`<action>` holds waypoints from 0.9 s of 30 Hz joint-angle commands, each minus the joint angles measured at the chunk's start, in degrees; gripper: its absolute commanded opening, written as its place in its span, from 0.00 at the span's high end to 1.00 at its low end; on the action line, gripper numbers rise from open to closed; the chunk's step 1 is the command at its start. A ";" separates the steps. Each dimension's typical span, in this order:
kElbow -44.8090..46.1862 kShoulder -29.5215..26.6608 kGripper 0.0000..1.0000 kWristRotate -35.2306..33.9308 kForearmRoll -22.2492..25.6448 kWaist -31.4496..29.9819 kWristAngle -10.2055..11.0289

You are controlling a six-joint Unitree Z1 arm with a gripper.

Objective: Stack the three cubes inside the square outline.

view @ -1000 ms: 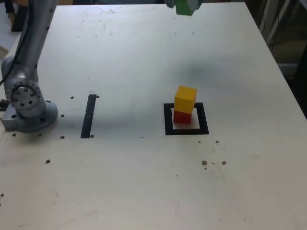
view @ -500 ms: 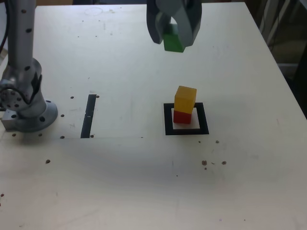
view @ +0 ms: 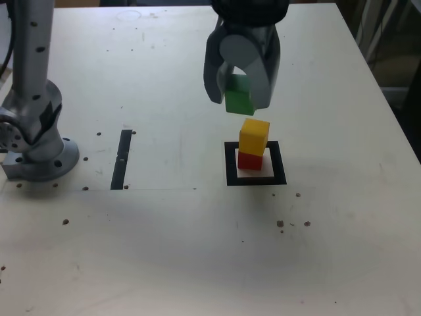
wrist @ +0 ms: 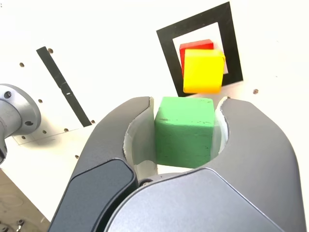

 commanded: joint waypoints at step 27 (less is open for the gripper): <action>-1.85 6.78 0.65 1.34 -0.42 1.24 0.81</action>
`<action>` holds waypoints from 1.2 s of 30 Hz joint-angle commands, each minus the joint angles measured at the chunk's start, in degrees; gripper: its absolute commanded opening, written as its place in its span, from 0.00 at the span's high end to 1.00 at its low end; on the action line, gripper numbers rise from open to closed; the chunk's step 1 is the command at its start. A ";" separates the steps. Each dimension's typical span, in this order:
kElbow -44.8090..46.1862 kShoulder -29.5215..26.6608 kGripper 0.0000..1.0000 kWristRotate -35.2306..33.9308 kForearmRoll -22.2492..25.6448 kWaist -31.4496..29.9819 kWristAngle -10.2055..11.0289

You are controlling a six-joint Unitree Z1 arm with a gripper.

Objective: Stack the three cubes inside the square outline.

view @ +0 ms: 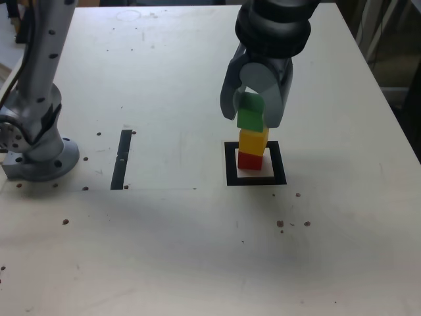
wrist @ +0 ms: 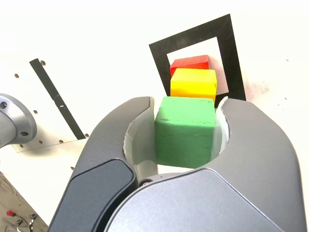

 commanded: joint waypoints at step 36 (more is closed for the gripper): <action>1.16 1.30 0.01 1.58 -0.29 2.26 -1.42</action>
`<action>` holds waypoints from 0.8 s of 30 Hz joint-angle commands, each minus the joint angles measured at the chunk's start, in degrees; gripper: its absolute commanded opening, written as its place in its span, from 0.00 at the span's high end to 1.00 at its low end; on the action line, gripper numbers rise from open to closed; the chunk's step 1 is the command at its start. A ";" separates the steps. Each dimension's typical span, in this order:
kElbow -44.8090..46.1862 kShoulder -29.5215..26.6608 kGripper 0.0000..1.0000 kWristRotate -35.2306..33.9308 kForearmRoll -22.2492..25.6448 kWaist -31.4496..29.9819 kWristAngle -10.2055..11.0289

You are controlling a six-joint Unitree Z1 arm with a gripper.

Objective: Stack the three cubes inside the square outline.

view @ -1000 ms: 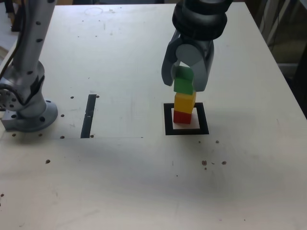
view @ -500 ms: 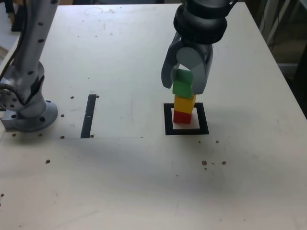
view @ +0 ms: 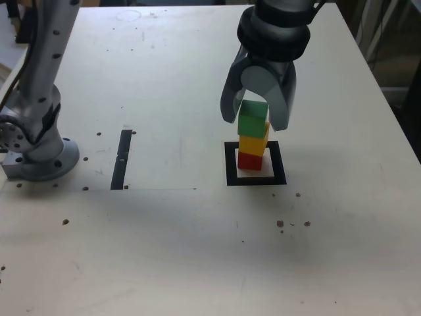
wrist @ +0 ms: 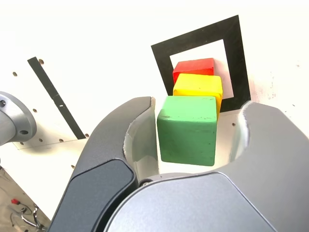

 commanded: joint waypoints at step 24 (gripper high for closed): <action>13.97 -24.80 0.01 -1.11 1.70 0.39 -3.34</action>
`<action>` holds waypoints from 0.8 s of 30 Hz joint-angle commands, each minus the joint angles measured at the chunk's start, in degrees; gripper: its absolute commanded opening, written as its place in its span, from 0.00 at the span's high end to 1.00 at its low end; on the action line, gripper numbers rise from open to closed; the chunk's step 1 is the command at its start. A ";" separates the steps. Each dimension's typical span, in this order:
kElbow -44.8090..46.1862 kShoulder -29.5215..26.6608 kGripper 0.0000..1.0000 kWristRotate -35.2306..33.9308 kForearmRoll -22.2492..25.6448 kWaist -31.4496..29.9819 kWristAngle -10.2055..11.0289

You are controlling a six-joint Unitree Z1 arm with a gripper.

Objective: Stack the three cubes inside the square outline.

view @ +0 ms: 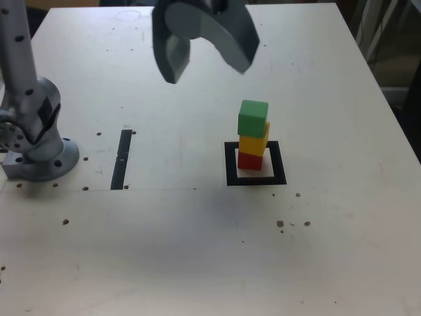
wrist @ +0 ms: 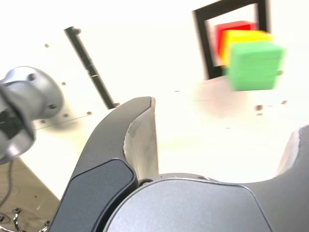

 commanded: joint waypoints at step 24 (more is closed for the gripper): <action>42.93 -18.75 0.01 -6.24 -15.29 2.42 1.71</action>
